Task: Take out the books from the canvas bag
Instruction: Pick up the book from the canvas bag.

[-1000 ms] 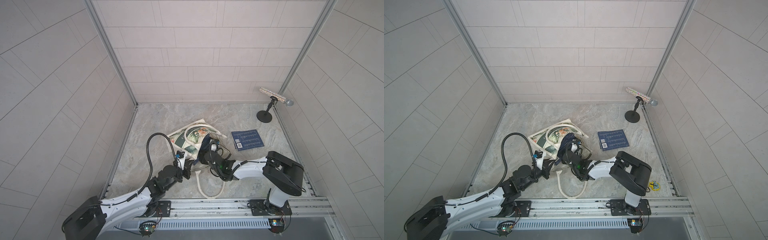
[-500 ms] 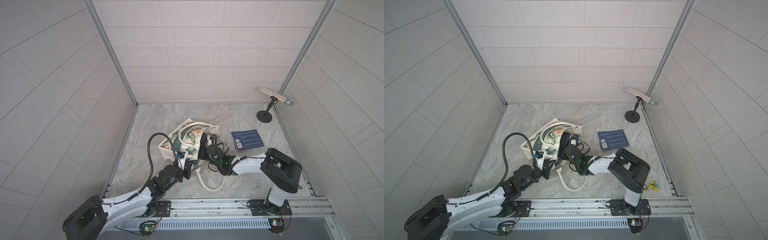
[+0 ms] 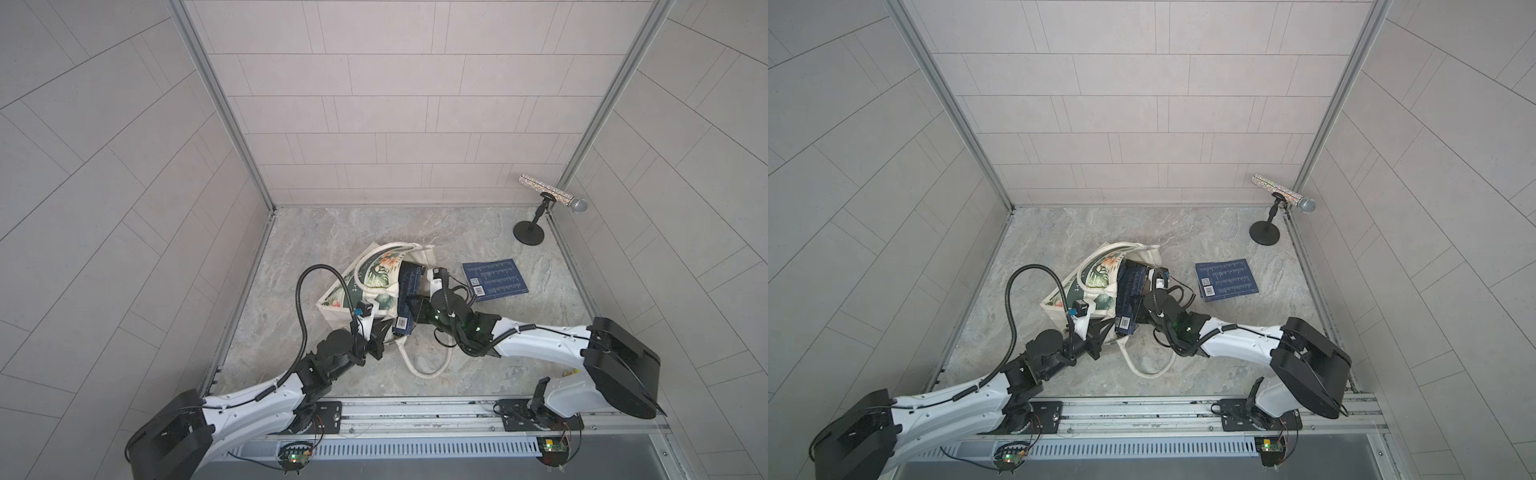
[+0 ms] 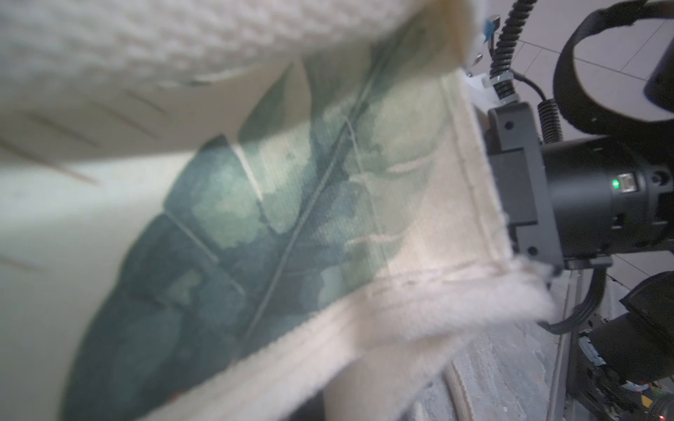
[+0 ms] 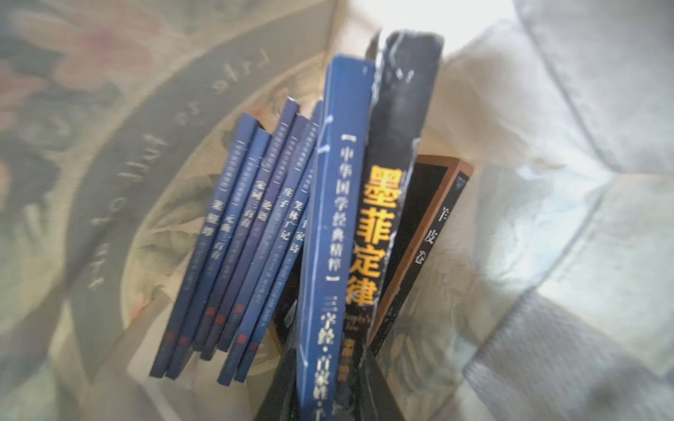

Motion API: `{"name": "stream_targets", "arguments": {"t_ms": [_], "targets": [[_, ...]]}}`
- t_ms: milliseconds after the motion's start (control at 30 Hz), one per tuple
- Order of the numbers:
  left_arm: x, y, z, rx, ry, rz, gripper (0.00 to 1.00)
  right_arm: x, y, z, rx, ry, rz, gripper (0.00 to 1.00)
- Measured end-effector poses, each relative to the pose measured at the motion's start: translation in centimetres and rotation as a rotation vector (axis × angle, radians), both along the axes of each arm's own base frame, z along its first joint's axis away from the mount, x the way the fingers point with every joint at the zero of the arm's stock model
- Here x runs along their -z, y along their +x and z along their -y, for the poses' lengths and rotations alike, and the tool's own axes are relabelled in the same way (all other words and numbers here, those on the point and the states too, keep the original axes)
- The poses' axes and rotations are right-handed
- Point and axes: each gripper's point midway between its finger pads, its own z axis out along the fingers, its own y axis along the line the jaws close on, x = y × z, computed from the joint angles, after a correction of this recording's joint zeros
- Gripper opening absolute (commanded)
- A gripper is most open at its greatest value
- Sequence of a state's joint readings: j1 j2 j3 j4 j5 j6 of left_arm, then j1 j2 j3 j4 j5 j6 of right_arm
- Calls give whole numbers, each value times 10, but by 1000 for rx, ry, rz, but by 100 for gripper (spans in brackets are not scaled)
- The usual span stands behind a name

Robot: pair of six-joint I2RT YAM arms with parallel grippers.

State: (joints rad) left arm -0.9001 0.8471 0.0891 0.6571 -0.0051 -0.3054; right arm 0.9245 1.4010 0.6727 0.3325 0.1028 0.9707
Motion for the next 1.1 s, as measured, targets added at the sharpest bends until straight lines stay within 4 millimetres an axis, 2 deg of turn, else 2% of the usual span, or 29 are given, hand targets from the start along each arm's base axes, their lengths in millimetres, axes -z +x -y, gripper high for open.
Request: {"name": "stream_targets", "arguments": {"t_ms": [133, 267, 533, 800, 967, 1100], "targets": [[1, -2, 2, 11, 3, -4, 0, 8, -2, 3, -10, -23, -1, 45], [4, -2, 1, 14, 12, -12, 0, 23, -4, 6, -30, -69, -20, 51], [7, -3, 2, 22, 23, -17, 0, 22, -7, 15, -25, -118, -22, 53], [12, -5, 3, 32, 39, -28, 0, 5, -5, 20, 7, -94, -10, 51], [12, -5, 3, 33, 40, -28, 0, 15, -7, 23, 38, -64, -54, 53], [15, -6, 3, 35, 50, -36, 0, 37, -14, 31, 60, -34, -101, 53]]}}
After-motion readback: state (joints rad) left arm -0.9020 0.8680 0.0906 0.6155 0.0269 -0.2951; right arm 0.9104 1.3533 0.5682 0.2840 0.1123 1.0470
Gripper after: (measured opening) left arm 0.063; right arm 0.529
